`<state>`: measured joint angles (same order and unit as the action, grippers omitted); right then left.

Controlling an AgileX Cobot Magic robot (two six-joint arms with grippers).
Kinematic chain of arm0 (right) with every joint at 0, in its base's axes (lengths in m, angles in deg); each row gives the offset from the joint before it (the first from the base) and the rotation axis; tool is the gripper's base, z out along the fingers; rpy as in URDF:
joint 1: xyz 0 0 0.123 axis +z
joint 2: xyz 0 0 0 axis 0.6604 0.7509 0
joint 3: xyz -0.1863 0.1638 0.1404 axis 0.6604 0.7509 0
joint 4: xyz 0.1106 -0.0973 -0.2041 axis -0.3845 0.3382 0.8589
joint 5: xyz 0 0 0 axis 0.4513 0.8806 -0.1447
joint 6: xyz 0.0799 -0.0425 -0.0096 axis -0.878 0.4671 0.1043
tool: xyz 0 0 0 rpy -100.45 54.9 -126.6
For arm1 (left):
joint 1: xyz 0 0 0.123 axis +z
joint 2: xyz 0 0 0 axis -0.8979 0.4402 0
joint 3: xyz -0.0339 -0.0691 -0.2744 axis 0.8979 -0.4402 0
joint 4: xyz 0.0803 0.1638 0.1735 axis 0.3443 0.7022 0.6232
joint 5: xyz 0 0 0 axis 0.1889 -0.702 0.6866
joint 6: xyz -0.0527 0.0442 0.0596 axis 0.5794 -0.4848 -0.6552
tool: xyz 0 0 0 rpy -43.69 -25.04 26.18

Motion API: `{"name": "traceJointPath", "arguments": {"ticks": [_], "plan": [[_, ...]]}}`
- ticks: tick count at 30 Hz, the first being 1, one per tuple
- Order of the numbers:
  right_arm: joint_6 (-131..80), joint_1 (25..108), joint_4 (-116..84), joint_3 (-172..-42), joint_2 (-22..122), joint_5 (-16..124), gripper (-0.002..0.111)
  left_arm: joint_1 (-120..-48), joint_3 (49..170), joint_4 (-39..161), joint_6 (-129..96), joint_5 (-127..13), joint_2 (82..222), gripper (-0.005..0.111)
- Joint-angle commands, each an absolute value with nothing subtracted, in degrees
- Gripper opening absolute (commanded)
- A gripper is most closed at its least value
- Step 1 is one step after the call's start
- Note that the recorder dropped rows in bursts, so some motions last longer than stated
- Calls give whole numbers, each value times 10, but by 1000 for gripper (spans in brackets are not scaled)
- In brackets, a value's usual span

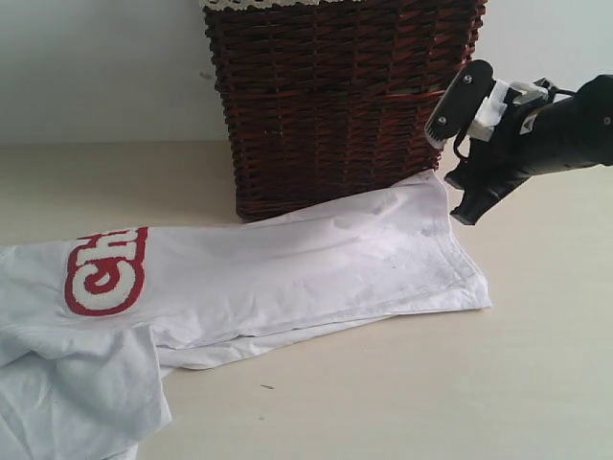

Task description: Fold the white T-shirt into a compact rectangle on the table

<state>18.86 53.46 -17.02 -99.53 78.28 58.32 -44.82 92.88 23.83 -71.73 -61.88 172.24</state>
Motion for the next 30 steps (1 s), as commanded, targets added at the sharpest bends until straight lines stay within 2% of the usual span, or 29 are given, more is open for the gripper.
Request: {"name": "traceJointPath", "arguments": {"ticks": [1, 3, 5, 8, 16, 22, 30], "plan": [[126, 533, -200, -994, 764, 590, 50, -451, 932, 214, -669, -644, 1685, 32], [91, 533, -209, -994, 758, 605, 39, -451, 932, 214, -657, -676, 1671, 16], [79, 533, -209, -994, 756, 631, 22, -451, 932, 209, -657, -724, 1660, 0], [79, 533, -210, -994, 756, 681, 0, -453, 934, 172, -666, -802, 1658, 0], [50, 533, -296, -994, 762, 750, 0, -504, 927, 138, -688, -998, 1658, 0], [-14, 533, -300, -995, 794, 760, 0, -619, 885, 188, -663, -1009, 1659, 0], [-13, 533, -300, -995, 802, 741, 0, -789, 884, 432, -446, -999, 1698, 0]]}}
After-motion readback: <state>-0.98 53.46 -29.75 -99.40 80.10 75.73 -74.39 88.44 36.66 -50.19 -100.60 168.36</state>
